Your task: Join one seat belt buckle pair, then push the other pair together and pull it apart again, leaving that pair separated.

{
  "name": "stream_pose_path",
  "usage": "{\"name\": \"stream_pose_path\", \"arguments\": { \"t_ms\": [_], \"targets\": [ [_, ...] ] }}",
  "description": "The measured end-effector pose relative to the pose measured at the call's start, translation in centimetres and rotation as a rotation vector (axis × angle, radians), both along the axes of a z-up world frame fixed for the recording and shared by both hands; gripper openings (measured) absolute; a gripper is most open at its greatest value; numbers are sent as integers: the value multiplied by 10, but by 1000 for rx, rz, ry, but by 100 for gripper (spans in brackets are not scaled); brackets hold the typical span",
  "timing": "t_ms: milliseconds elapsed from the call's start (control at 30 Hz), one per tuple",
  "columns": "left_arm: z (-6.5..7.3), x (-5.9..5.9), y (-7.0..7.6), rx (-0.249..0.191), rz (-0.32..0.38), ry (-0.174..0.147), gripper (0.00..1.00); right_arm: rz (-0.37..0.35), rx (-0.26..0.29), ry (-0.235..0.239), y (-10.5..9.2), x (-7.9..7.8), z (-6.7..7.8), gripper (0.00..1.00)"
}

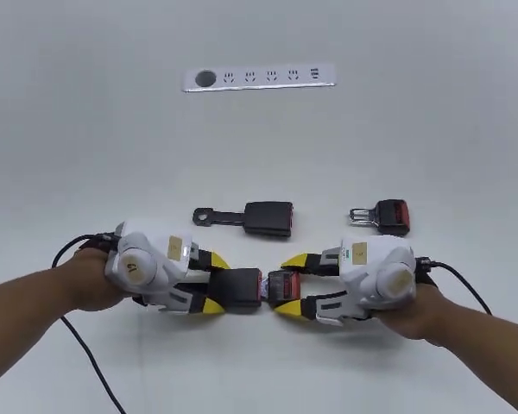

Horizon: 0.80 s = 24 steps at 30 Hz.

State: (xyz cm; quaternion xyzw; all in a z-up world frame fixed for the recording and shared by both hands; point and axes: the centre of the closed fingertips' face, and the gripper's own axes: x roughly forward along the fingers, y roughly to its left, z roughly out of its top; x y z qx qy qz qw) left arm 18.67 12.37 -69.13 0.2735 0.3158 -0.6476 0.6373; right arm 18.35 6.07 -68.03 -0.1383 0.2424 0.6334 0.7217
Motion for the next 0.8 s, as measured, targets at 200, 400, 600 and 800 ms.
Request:
{"name": "stream_pose_path", "arguments": {
  "t_ms": [200,400,600,800],
  "targets": [
    [2,-1,-1,5,-3,3,31,-4,2,2,0,1,0,32],
    [2,-1,0,14,-7,2,31,-9,3,-2,0,2,-1,32],
    [1,-2,-1,36,-13,-3,32,-11,-16,-11,0,1,-1,33],
    [0,0,2,75,-28,-19,32,-15,-50,-20,1,0,-2,34]
  ]
}}
